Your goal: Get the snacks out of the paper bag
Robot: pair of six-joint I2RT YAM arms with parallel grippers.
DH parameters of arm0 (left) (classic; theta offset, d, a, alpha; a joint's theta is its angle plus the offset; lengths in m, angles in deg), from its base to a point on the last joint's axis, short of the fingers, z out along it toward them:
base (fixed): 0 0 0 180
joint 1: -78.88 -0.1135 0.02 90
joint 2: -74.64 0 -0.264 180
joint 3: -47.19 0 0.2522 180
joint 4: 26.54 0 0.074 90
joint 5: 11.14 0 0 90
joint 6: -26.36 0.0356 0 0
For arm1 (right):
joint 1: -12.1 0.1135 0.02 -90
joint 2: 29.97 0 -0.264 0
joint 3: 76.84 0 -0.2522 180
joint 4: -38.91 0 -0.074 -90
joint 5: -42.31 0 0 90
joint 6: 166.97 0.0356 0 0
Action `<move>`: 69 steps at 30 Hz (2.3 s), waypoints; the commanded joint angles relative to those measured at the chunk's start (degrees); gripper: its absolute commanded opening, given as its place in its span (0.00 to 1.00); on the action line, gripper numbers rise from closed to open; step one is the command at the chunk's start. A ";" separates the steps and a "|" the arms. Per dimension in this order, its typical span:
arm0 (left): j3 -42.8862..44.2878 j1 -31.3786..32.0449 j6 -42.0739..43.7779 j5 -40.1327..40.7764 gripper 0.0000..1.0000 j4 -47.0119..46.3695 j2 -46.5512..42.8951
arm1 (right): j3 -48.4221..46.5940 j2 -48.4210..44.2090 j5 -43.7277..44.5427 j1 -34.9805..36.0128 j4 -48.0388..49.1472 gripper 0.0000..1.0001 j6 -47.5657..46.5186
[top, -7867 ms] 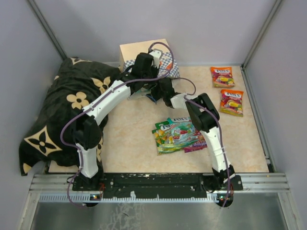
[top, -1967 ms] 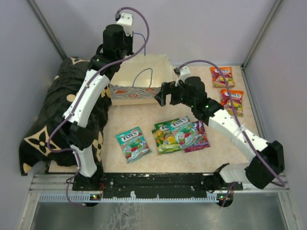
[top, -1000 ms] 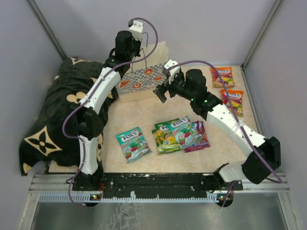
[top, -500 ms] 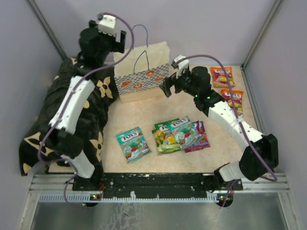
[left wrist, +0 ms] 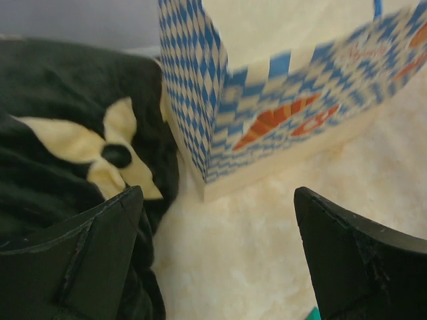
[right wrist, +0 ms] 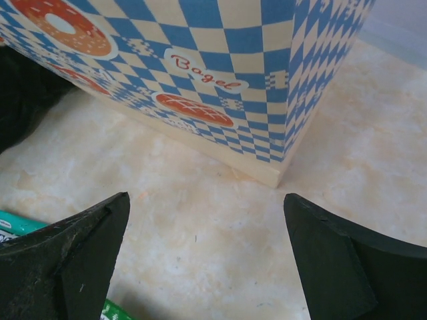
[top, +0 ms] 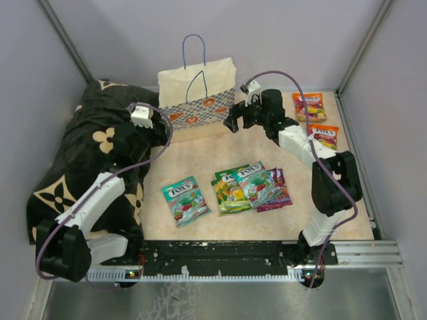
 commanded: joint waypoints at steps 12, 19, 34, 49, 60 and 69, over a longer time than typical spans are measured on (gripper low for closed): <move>-1.31 -0.23 -0.01 -7.81 1.00 -14.38 11.32 | -16.37 12.07 -4.64 -0.54 -1.70 0.91 -1.83; 9.74 -2.02 1.74 -13.85 0.87 -12.96 22.17 | -19.39 13.57 -4.96 -0.54 -2.18 0.77 -1.80; 27.47 -7.74 0.86 -22.92 0.79 -16.01 42.50 | -38.48 26.40 -2.97 -1.31 -8.64 0.70 0.46; 38.12 -7.79 1.13 -39.20 0.80 -14.33 49.47 | -28.56 19.02 -7.81 -1.38 -4.55 0.69 -0.44; 24.90 -6.16 -0.81 -36.36 0.80 -20.43 41.16 | -16.81 9.29 -6.57 -1.40 -0.46 0.73 -1.40; 33.42 -6.62 2.34 -26.82 0.80 -14.52 46.88 | -30.33 21.13 -7.62 -2.55 -4.50 0.74 -0.96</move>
